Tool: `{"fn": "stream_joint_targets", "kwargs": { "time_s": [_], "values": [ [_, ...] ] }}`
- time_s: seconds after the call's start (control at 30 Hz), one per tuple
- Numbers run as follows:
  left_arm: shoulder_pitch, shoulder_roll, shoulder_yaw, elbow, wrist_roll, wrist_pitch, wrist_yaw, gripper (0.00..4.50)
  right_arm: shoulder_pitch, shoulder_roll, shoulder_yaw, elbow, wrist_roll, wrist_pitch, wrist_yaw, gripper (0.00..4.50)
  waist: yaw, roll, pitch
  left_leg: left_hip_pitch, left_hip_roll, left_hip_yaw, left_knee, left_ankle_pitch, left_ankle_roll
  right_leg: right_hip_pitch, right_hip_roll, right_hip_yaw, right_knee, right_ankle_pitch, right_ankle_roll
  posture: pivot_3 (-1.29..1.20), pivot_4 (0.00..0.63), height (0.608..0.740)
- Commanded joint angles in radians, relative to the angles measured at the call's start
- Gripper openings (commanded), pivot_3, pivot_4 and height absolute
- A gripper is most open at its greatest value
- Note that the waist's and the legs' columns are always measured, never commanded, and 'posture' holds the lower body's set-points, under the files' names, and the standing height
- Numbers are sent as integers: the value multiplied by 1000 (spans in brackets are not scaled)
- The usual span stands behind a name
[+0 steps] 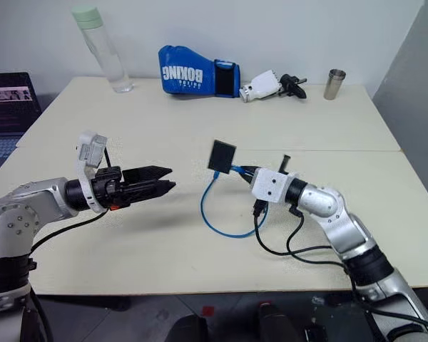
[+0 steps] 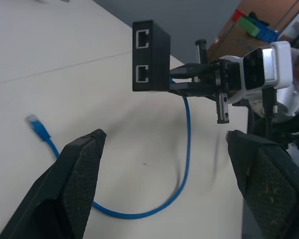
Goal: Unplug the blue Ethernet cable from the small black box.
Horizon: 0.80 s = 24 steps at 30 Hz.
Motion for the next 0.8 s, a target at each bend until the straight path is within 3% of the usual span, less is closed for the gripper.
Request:
{"fn": "stream_joint_targets", "kwargs": {
  "time_s": [0.03,0.23,0.77,0.8],
  "values": [
    [-22,8,17,-6,-44,42,-6,4148,-61,9,10,27,8,-158,86,89,0,0,0,0,0,0,0,0,0,0,0,0,0,0,0,0,150,740],
    [-44,-30,23,-5,-60,59,26,4148,-114,44,29,95,2,-243,150,88,2,0,0,0,0,0,1,0,0,0,-1,0,1,0,0,0,150,740],
    [-41,-68,-10,-30,-46,31,29,4148,-126,92,12,120,3,-225,194,80,4,0,0,0,0,0,1,2,-4,0,-1,0,2,0,0,0,150,740],
    [-43,-70,-11,-29,-45,30,29,3957,-125,93,12,120,2,-224,194,79,4,0,0,0,0,0,1,2,-4,0,-1,0,2,0,0,0,150,740]
  ]
}}
